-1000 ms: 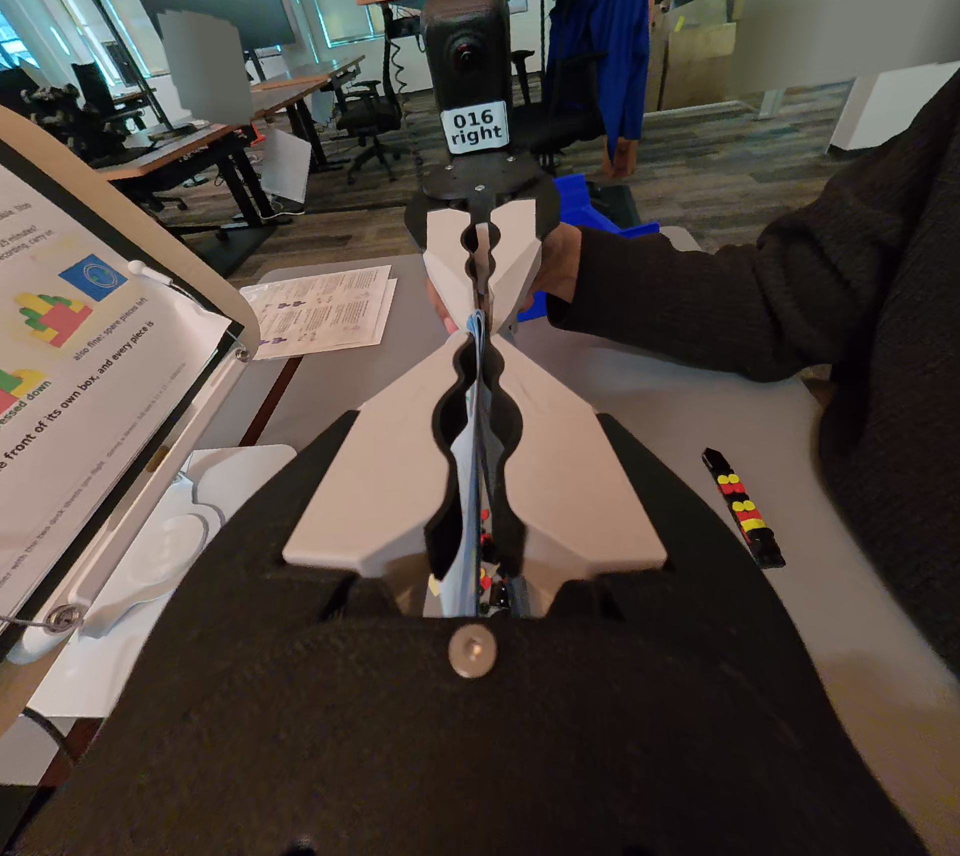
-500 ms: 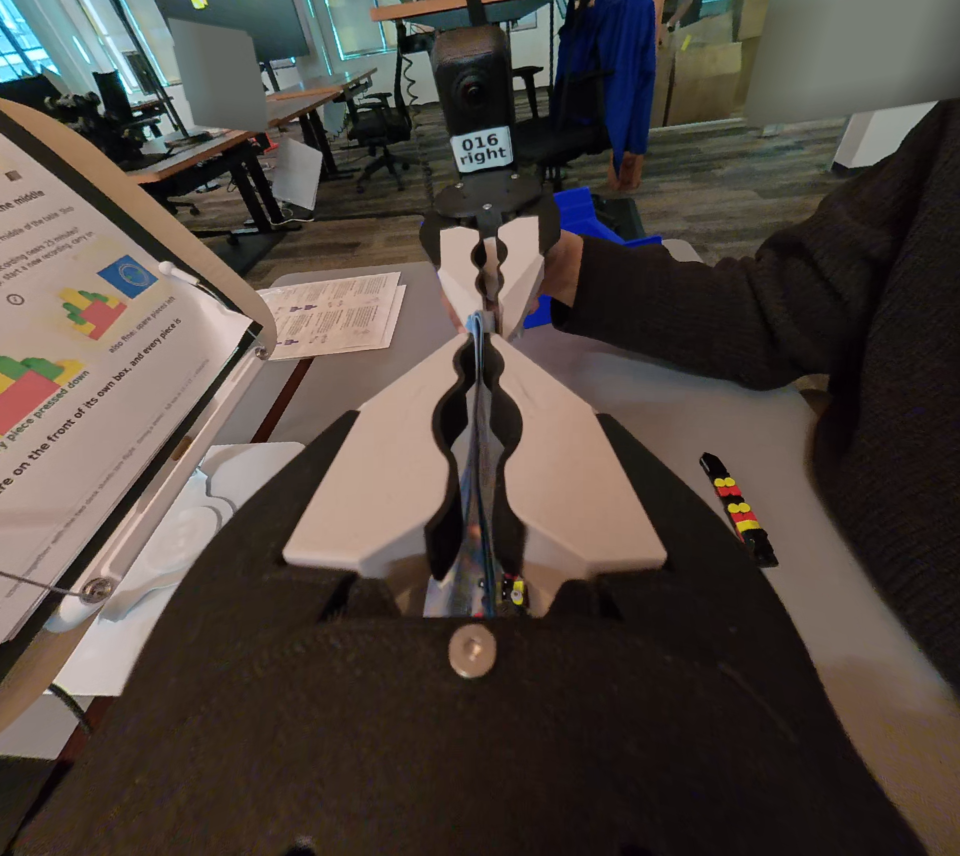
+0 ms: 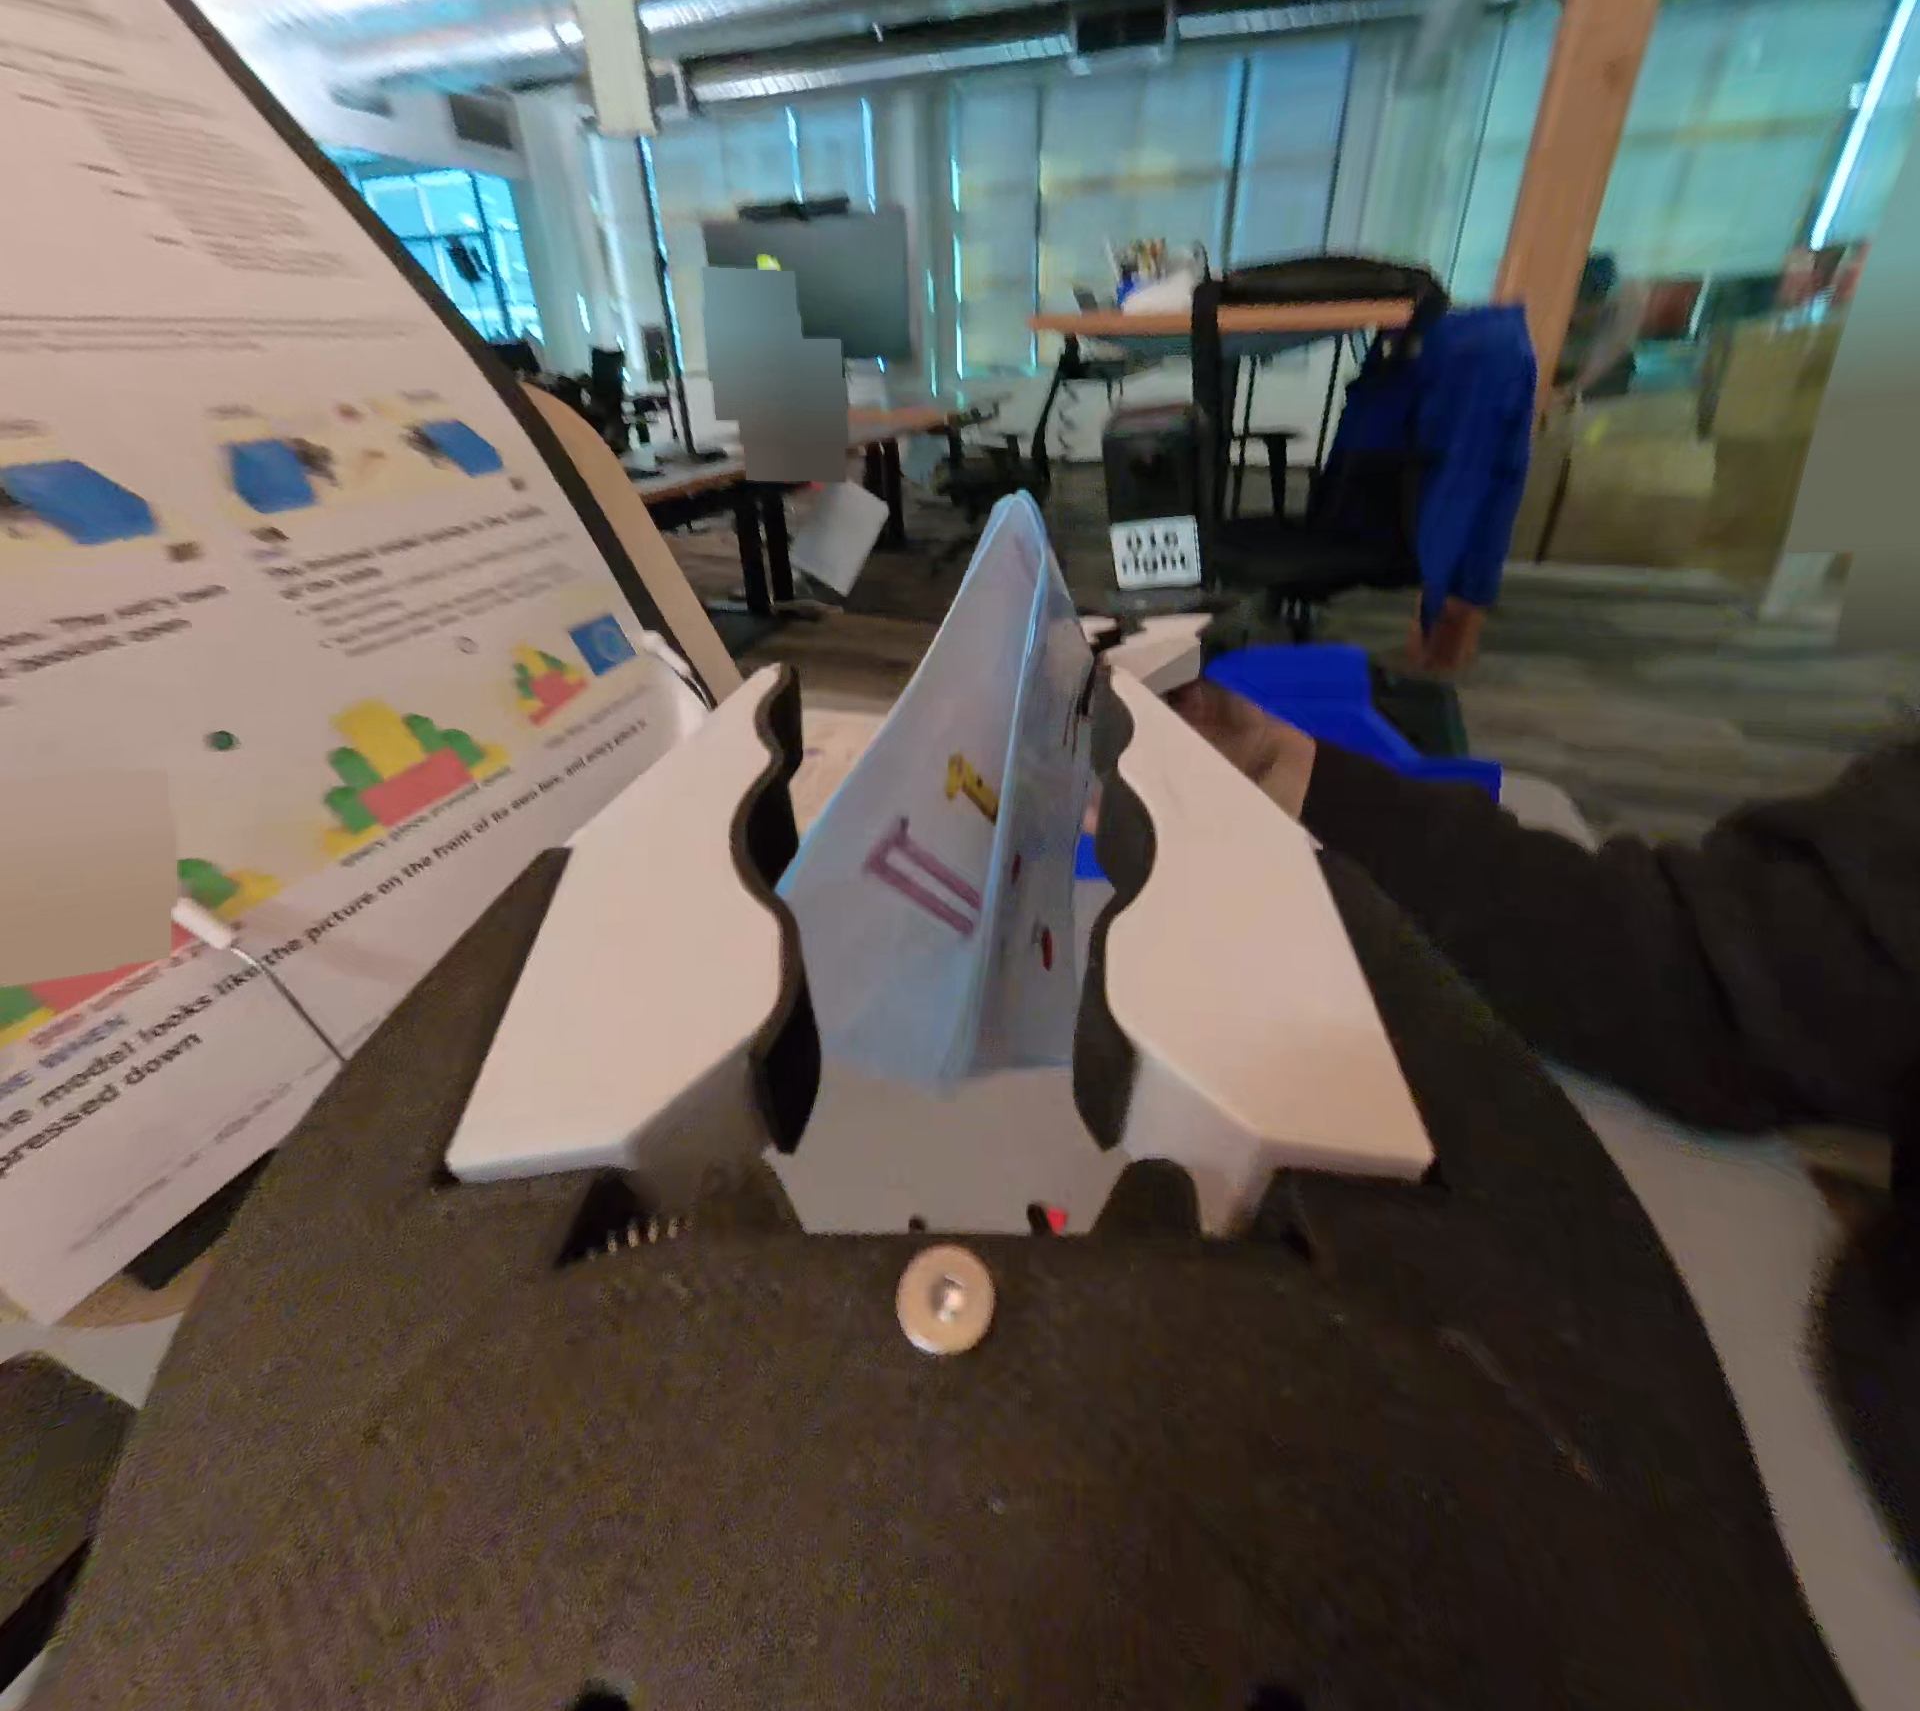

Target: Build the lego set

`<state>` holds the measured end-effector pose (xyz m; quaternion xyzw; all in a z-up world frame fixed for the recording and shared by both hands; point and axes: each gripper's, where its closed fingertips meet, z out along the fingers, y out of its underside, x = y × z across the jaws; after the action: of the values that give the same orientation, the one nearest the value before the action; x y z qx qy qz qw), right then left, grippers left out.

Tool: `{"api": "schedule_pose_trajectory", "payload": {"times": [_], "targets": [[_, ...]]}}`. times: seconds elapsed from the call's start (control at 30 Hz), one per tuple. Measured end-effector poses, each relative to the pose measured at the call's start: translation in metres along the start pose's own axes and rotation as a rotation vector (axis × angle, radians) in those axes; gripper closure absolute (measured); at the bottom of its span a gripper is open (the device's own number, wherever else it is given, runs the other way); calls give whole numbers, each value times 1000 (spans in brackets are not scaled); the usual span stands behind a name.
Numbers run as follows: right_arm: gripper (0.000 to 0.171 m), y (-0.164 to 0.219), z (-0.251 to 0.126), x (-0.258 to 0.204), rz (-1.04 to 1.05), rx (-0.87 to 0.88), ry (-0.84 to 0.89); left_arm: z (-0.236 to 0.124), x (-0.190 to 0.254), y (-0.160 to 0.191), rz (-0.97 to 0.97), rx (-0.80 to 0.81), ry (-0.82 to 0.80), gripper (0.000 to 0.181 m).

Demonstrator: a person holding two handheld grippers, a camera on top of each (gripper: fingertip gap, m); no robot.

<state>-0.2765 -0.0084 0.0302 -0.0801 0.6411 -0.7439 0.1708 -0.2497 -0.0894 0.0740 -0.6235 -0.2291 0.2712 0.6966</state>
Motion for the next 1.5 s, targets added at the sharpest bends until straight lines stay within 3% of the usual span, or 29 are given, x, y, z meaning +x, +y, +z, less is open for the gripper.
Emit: {"api": "schedule_pose_trajectory", "payload": {"times": [0.13, 0.3, 0.47, 0.57, 0.63, 0.67, 0.73, 0.8, 0.93, 1.03, 1.13, 1.23, 1.27, 1.33, 1.4, 1.5], "targets": [[171, -25, -23, 4, -6, 143, 20, -9, 6, -21, -3, 82, 16, 133], [171, -37, -29, -6, -52, 218, -10, 7, 22, 2, 56, -36, 68, 129], [171, -31, -20, -11, -80, 186, -20, 17, 33, 11, 76, -54, 104, 131], [169, -28, -14, -10, -87, 171, -11, 21, 35, 14, 91, -60, 103, 146], [167, -26, -10, -11, -88, 165, -8, 23, 29, 18, 114, -75, 64, 178], [166, -24, -9, -11, -89, 154, -9, 23, 27, 20, 124, -85, 56, 181], [149, -17, -7, -12, -72, 129, -24, 22, 33, 21, 92, -96, 106, 181], [121, -12, -9, -13, -11, 132, -66, 20, 39, 12, 17, -52, 160, 181], [96, -3, -10, -14, 80, 159, -152, 13, 35, -20, -181, 114, 193, 181], [87, 33, 10, -10, -9, -20, -87, 7, 20, -41, -416, 265, 202, 181], [99, 51, 29, 23, -148, -127, 128, 6, 8, -42, -605, 329, 236, 181], [121, 34, 40, 12, -157, 29, 83, 10, -3, -29, -657, 321, 205, 181], [132, 34, 42, 12, -143, 44, 77, 11, -5, -26, -668, 317, 206, 181], [137, 42, 43, 14, -123, 23, 68, 11, -7, -23, -694, 326, 213, 181], [171, 50, 38, 35, -127, -22, 170, 11, -10, -21, -719, 331, 223, 181], [171, 50, 21, 68, -192, -29, 376, 18, -21, 8, -783, 197, 165, 181]]}}
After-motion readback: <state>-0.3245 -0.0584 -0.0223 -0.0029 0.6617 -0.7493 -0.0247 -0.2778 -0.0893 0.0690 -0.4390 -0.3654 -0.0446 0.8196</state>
